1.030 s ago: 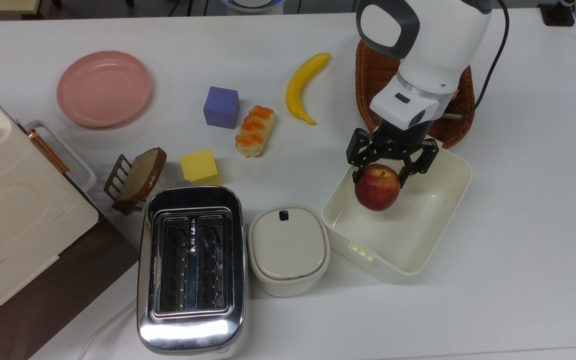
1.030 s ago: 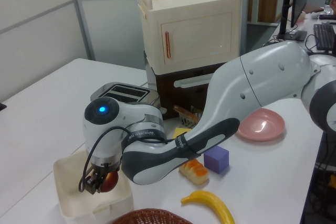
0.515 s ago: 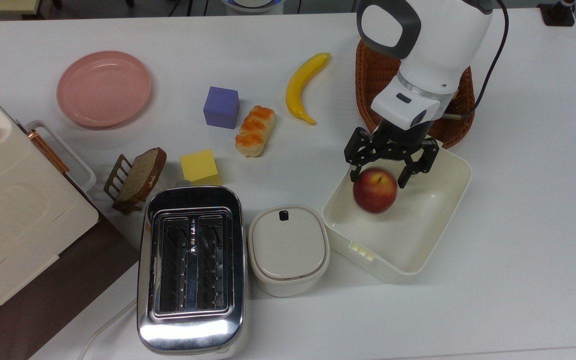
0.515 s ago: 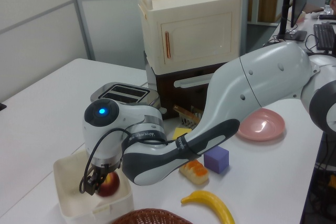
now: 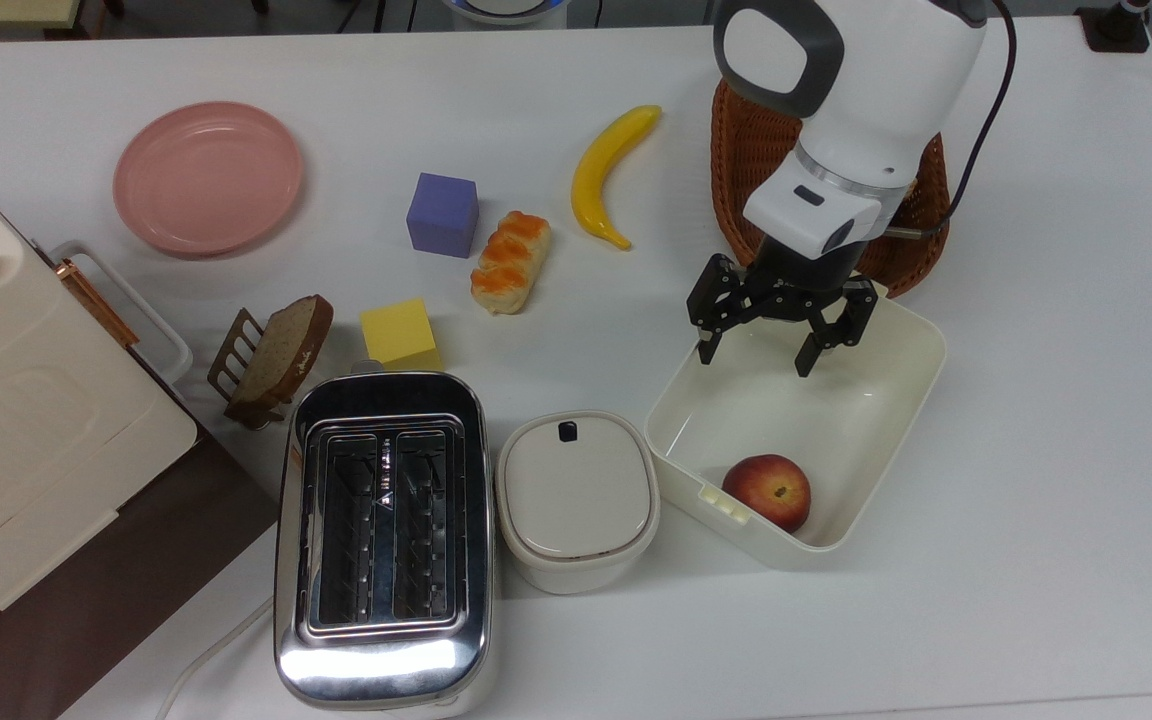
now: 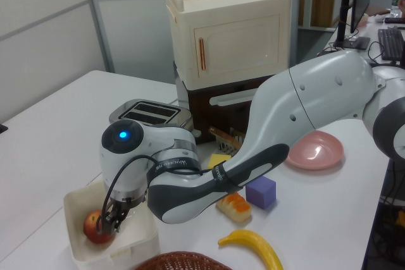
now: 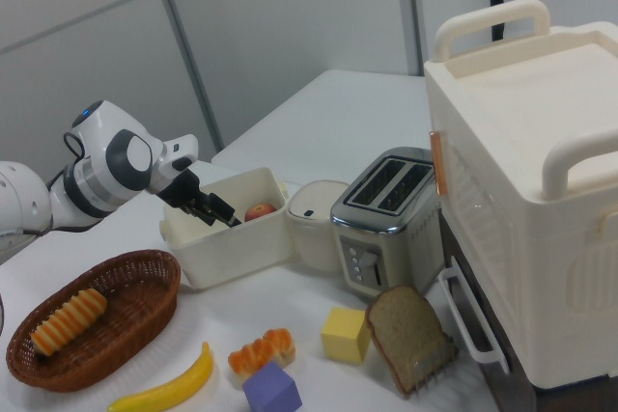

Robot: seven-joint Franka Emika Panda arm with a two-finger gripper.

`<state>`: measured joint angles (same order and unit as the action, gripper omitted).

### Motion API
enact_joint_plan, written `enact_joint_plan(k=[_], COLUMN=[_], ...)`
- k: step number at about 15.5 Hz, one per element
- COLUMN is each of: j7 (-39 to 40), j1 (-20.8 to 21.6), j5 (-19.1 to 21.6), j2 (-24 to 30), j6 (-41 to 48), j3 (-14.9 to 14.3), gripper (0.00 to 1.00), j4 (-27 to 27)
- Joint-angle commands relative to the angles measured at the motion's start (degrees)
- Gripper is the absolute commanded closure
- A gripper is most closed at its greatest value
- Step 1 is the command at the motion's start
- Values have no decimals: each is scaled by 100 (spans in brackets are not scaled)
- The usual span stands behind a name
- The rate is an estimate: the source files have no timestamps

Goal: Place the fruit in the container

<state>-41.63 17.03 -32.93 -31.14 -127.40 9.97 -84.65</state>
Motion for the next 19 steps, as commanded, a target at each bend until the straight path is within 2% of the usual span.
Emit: enact_joint_plan(k=[1,4,7,10,12,16,17,19], j7=[-108,-12,505,1147,1394,1456,1604,2165], j1=[-33,-42,-208,-376,-542,-946,-1078,-1446], j5=[-73,162,1066,1648,1789,1825,1834,2105], j2=[458,1194,2231,2962,3201,3403,3404,3395], j6=[381,1338,1831,2227,2465,3106,3299,3799], j3=[14,75,75,41,23,23,23,31], gripper=[0,0,0,0,0,0,0,0], j4=[-227,-463,-702,-737,-728,-737,-737,-737])
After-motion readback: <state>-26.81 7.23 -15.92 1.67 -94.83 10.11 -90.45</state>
